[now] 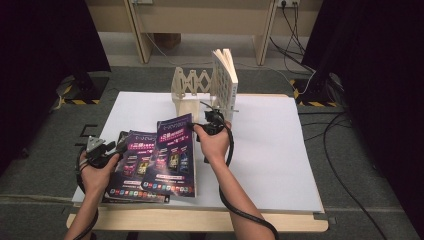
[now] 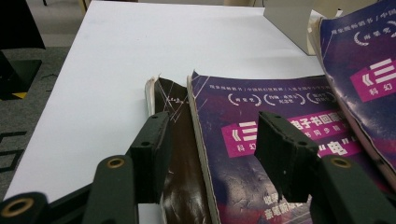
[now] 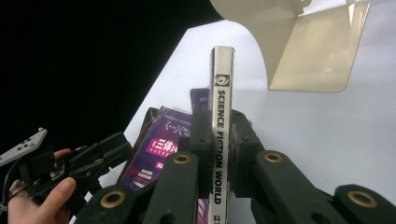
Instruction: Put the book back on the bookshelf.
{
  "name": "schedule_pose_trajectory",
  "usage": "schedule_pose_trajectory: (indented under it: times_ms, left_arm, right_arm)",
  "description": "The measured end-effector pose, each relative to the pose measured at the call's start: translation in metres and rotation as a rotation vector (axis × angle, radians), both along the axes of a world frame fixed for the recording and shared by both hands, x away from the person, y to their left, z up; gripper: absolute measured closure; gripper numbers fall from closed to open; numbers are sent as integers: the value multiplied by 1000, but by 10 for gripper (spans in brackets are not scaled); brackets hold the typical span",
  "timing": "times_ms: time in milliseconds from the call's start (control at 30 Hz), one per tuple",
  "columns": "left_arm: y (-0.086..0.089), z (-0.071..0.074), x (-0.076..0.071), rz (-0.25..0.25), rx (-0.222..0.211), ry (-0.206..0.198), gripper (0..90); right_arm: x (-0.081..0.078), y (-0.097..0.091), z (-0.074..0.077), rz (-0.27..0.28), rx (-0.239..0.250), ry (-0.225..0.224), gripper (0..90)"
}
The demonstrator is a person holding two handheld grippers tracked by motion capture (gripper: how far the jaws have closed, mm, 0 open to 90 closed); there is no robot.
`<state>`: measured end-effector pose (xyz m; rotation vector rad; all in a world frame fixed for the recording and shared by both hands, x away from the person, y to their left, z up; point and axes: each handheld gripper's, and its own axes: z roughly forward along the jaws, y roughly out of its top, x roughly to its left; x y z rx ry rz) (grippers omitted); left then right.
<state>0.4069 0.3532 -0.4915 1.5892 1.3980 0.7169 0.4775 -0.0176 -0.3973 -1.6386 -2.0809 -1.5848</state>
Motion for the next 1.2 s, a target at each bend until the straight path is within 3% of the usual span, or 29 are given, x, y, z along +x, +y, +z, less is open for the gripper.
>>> schedule_pose_trajectory:
  times_ms: [467,800,1067,1200]
  left_arm:
    - [-3,-2,-1,-3,-3,-3,431]
    - [-4,-3,-1,-4,-1,3,429]
    - [-3,-3,0,-4,-1,5,429]
    - [-3,-3,0,-3,-2,5,429]
  right_arm:
    - [-3,-14,7,-20,11,-24,833]
    - [-6,-25,20,-39,24,-61,834]
    - [-7,-34,26,-55,34,-65,833]
    - [-7,-39,32,-70,33,-94,833]
